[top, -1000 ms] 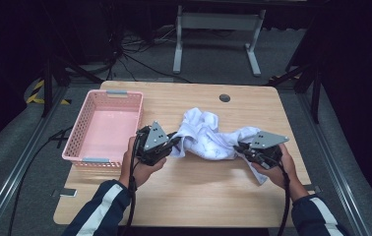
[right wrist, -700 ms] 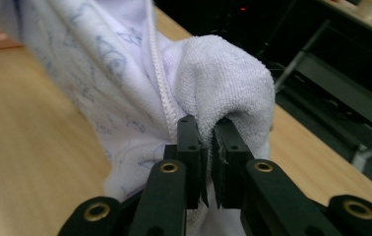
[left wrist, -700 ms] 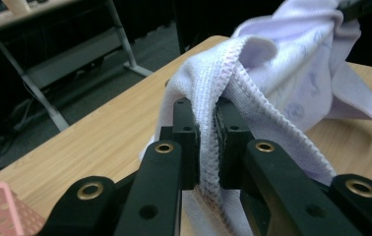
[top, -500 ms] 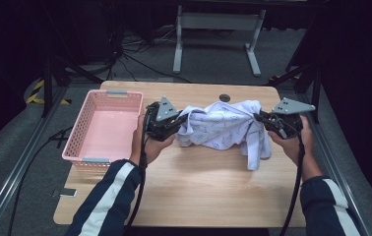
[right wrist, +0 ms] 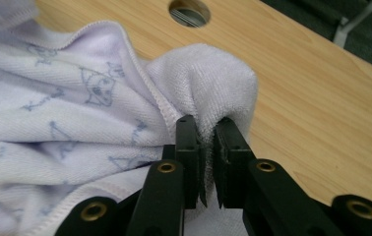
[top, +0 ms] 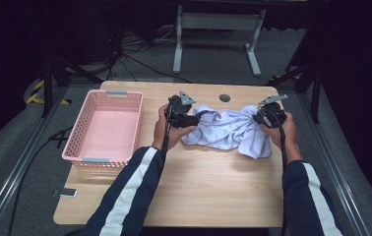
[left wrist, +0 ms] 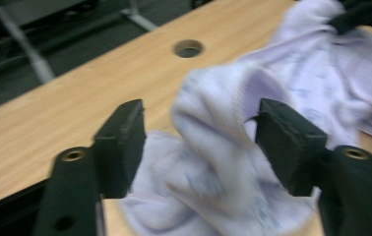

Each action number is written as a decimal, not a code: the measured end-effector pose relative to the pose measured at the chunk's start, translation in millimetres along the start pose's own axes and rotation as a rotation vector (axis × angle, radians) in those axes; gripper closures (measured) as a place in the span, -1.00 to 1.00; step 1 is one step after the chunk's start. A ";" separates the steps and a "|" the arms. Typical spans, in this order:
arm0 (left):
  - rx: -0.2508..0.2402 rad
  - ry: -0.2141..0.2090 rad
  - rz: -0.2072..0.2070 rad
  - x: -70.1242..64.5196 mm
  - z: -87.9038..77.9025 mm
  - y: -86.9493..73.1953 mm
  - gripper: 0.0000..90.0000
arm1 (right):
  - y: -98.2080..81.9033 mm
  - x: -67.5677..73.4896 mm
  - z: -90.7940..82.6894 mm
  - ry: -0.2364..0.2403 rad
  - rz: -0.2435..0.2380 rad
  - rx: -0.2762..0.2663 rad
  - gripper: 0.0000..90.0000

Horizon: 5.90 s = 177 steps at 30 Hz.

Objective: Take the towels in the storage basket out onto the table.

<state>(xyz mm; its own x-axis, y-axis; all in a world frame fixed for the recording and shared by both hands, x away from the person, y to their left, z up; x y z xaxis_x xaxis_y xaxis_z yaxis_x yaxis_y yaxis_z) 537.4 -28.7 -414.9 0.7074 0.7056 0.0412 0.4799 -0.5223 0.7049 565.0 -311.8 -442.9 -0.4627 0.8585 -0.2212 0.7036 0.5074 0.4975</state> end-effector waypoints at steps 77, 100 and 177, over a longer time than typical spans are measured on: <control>-0.044 -0.068 0.106 -38.6 -1.3 -11.4 -0.19 | -114.1 -15.8 -23.9 0.035 0.181 -0.015 0.46; 0.200 -0.194 0.274 -81.1 67.9 -52.6 0.90 | -105.4 76.0 -26.7 0.202 -0.195 0.050 0.78; 0.371 -0.325 0.309 -80.7 -71.4 -197.9 0.44 | -54.8 119.9 -20.5 0.316 -0.218 0.054 0.31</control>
<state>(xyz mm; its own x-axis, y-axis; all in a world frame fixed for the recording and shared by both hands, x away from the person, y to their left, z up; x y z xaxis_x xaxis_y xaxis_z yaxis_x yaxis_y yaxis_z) 348.3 52.0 -507.2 0.9385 0.3409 -0.0552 0.3339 -0.8548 0.3973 460.0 -238.2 -479.6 -0.7422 0.6688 -0.0436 0.5936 0.6861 0.4206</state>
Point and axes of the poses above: each handheld gripper's, and its own axes: z roughly forward along the jaws, y roughly out of its top, x roughly to its left, the point moved 7 cm from there along z, roughly forward along the jaws, and after that the axes turned 12 degrees about x, right-handed, at the moved point
